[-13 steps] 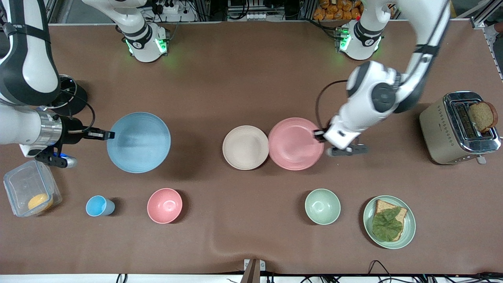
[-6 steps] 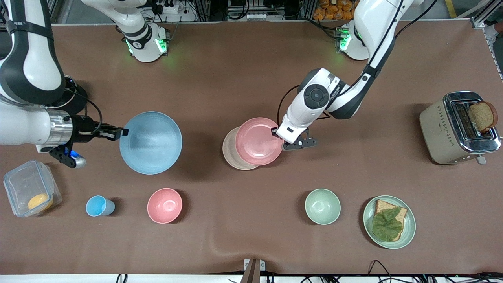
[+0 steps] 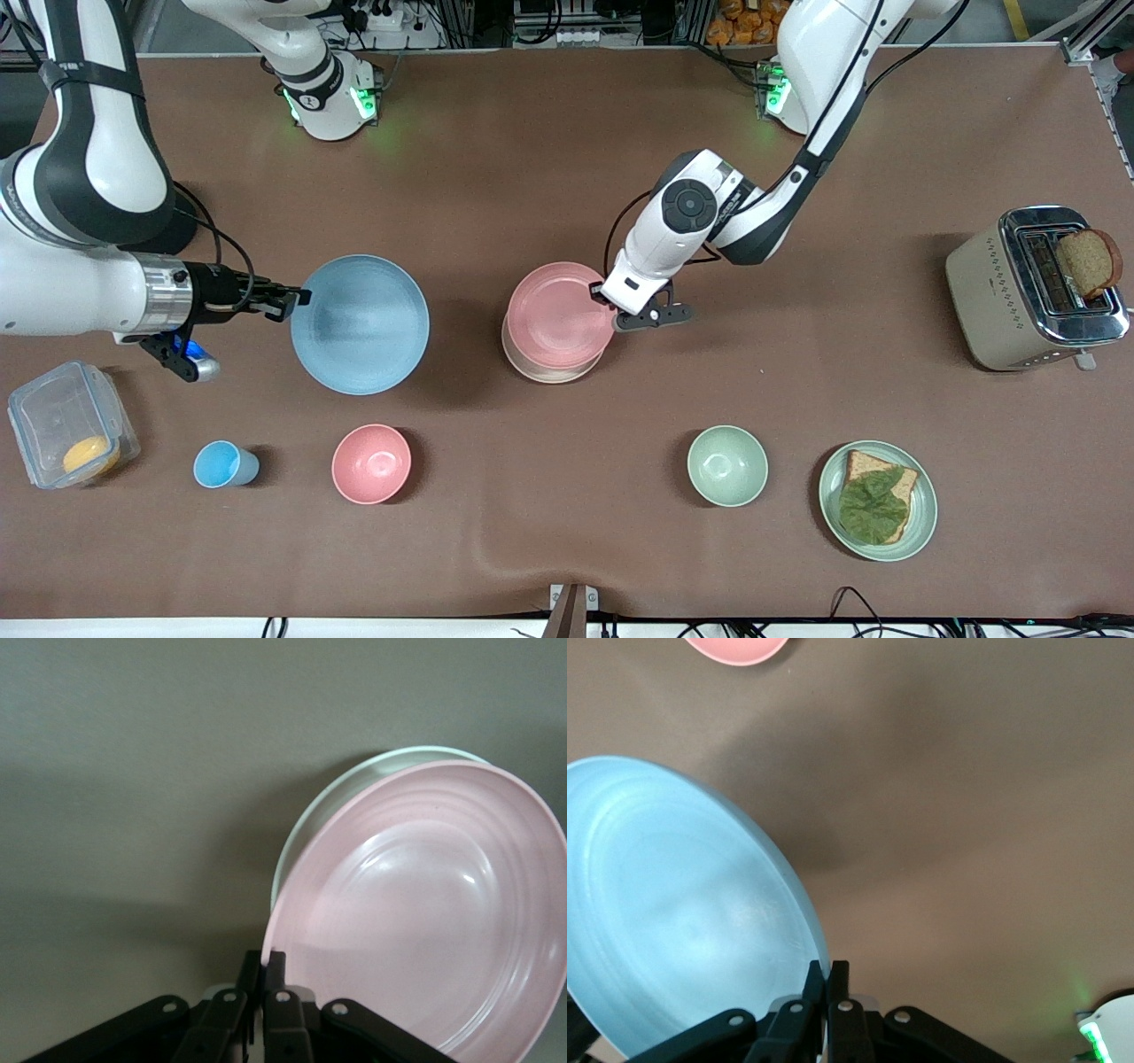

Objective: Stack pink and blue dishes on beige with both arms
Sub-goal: 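Release the pink plate with the left gripper while the right gripper advances, then move the blue plate over the pink plate while the left gripper withdraws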

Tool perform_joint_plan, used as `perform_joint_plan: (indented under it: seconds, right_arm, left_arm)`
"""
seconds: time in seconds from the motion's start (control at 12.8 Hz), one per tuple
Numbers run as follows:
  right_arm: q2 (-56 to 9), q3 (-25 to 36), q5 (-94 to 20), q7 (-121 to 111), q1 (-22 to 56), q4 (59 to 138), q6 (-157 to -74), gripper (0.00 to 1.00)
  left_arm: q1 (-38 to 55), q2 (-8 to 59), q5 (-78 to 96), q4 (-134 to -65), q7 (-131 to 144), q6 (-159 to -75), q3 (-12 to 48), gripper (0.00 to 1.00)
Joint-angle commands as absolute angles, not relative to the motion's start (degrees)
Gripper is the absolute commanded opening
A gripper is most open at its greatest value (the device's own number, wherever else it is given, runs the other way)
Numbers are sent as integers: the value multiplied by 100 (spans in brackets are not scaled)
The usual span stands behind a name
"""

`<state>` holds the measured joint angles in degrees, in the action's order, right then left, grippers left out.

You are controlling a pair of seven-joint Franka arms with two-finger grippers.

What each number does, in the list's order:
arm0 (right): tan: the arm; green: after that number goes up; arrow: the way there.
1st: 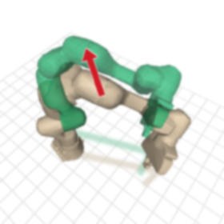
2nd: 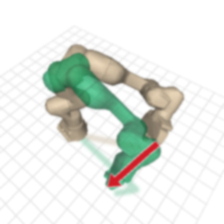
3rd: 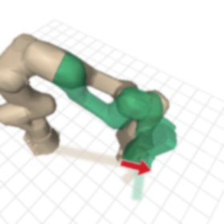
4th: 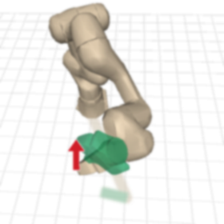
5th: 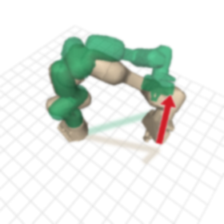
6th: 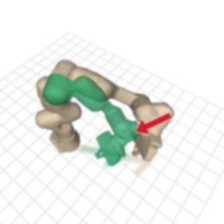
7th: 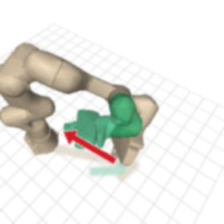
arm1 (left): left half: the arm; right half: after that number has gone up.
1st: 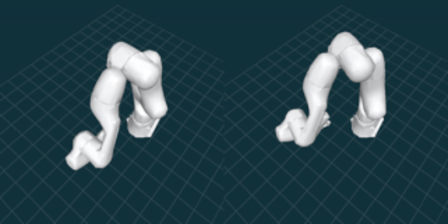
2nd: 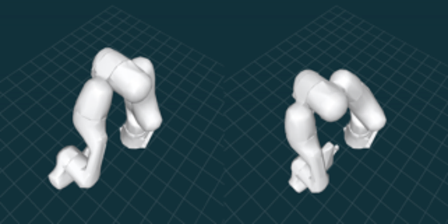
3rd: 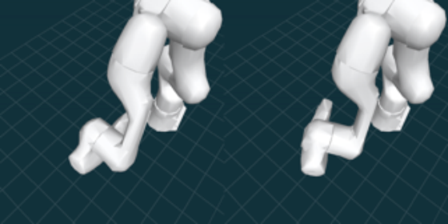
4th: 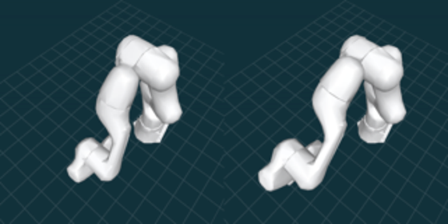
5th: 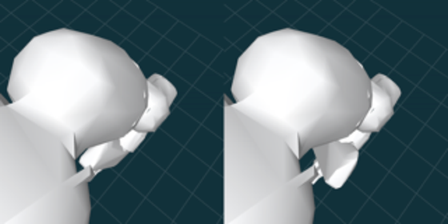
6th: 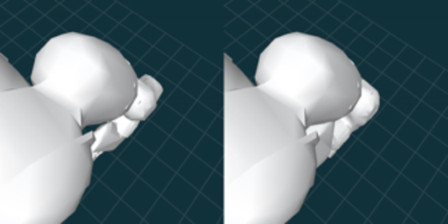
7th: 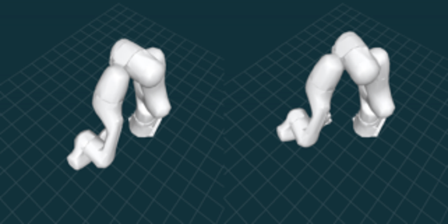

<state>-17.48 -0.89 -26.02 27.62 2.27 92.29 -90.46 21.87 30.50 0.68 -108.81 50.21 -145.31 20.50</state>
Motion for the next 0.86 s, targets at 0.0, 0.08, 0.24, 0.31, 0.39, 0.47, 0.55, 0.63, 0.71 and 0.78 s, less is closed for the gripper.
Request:
perform_joint_plan:
  seconds: [0.0,0.08,0.24,0.31,0.39,0.47,0.55,0.63,0.71,0.78]
  right_arm:
    - [-1766,-26,-2777,3076,448,9220,-9061,0]
    - [-1793,-35,-2821,3146,483,9272,-9096,0]
    - [-1793,-35,-2909,3321,676,9456,-9298,0]
    - [-1793,-35,-2944,3444,772,9492,-9377,0]
    - [-1802,-35,-2944,3567,878,9510,-9439,0]
    - [-1802,-35,-2953,3655,940,9571,-9518,0]
    - [-1802,-35,-3005,3700,993,9684,-9606,0]
    - [-1793,-35,-3110,3700,1098,9860,-9789,0]
    - [-1793,-35,-3233,3700,1177,10009,-9982,0]
    - [-1793,-35,-3313,3700,1282,10098,-10132,0]
  left_arm:
    - [2355,3348,-70,-10661,5273,-14660,1986,0]
    - [2364,3410,-79,-10644,5273,-14669,1986,0]
    - [2364,3506,-79,-10512,5265,-14669,1978,0]
    - [2356,3524,-79,-10468,5273,-14669,1978,0]
    - [2355,3533,-79,-10459,5265,-14669,1978,0]
    - [2347,3551,-79,-10459,5265,-14669,1969,0]
    - [2347,3559,-79,-10459,5265,-14669,1969,0]
    - [2347,3568,-79,-10459,5265,-14669,1969,0]
    - [2347,3577,-79,-10450,5265,-14669,1951,0]
    - [2347,3595,-79,-10450,5265,-14669,1925,0]
